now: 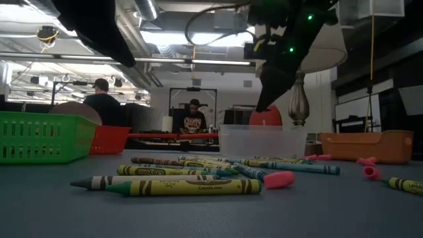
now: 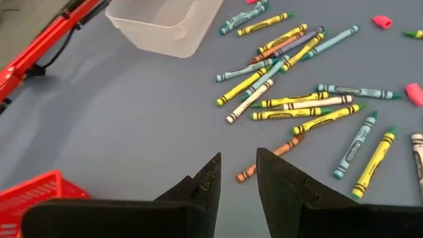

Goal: Sort crayons
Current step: Put the gray crayon into the transparent bin

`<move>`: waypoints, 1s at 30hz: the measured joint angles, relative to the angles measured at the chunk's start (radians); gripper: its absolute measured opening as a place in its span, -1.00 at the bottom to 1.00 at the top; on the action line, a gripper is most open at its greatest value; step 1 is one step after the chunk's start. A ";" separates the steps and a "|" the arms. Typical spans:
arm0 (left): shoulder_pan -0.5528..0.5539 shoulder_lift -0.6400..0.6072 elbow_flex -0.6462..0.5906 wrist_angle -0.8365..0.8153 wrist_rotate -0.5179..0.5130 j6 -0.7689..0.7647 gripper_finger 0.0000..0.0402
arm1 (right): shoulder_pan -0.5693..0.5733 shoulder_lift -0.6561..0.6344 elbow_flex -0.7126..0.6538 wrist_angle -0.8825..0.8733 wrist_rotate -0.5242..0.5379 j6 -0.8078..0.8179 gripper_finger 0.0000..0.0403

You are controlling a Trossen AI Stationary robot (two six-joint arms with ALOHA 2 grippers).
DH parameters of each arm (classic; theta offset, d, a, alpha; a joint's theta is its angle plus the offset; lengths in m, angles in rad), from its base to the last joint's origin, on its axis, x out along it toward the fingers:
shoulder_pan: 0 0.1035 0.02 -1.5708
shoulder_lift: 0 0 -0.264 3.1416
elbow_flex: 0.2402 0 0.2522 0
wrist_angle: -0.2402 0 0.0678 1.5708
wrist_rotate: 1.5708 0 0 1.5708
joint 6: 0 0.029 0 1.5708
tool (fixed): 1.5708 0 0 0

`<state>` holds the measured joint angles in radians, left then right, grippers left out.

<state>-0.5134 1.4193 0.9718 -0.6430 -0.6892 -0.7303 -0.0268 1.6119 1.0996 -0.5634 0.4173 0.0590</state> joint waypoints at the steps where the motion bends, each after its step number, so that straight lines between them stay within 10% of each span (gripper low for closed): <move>1: 0.010 0.000 0.000 0.009 0.016 0.019 -0.60 | -0.014 0.000 0.000 -0.001 -0.016 -0.005 -0.90; 22: 0.172 0.000 0.000 0.243 0.533 0.426 -0.60 | -0.067 0.000 0.000 -0.007 -0.089 -0.005 -0.88; 30: 0.166 0.000 0.000 0.265 0.606 0.430 -0.60 | -0.066 0.000 0.000 -0.007 -0.095 -0.005 -0.50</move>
<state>-0.3470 1.4193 0.9718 -0.3784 -0.0837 -0.3004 -0.0933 1.6119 1.1000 -0.5709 0.3218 0.0543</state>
